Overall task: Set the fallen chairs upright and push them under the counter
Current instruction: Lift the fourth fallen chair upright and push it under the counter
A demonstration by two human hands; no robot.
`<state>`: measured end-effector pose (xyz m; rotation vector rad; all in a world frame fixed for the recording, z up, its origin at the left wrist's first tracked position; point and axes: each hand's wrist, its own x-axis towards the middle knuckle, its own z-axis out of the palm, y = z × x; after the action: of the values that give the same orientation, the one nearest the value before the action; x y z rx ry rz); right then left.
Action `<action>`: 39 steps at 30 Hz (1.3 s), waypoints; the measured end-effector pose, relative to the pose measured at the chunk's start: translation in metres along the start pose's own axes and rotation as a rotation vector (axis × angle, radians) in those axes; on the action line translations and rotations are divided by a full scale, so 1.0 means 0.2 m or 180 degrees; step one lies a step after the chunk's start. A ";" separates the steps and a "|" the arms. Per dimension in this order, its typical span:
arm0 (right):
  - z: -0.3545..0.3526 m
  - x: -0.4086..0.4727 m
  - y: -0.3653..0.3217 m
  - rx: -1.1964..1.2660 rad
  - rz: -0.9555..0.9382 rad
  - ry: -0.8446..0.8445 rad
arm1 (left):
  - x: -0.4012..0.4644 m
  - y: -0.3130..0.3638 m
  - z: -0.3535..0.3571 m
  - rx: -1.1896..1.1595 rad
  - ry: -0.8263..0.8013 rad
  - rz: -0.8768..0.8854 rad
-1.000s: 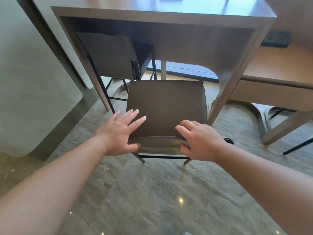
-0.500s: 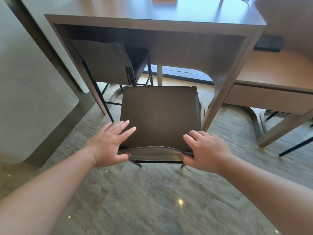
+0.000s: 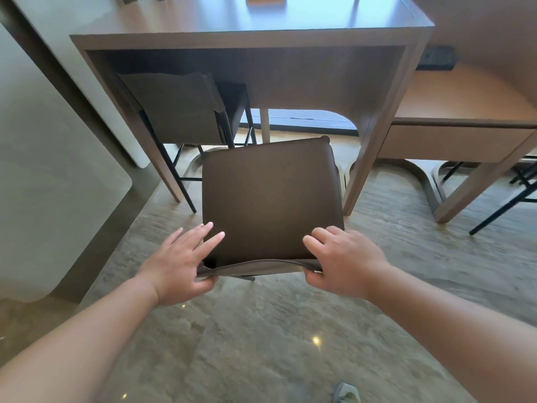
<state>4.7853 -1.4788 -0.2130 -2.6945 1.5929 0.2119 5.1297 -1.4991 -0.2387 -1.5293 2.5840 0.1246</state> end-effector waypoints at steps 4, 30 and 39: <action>0.01 -0.07 -0.14 -0.0033 0.0008 -0.0110 | -0.09 -0.05 0.04 0.0027 0.0055 0.0150; 0.14 -0.33 -0.30 0.0237 0.0784 0.0356 | 0.02 -0.02 0.04 0.0246 0.0059 0.0713; 0.09 -0.20 -0.10 0.0318 0.0754 0.0443 | 0.21 -0.02 -0.05 0.0585 0.0443 0.0586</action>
<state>4.7808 -1.4329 -0.2275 -2.4929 1.9055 -0.0554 5.1118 -1.5394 -0.2349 -1.2792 2.7506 -0.2026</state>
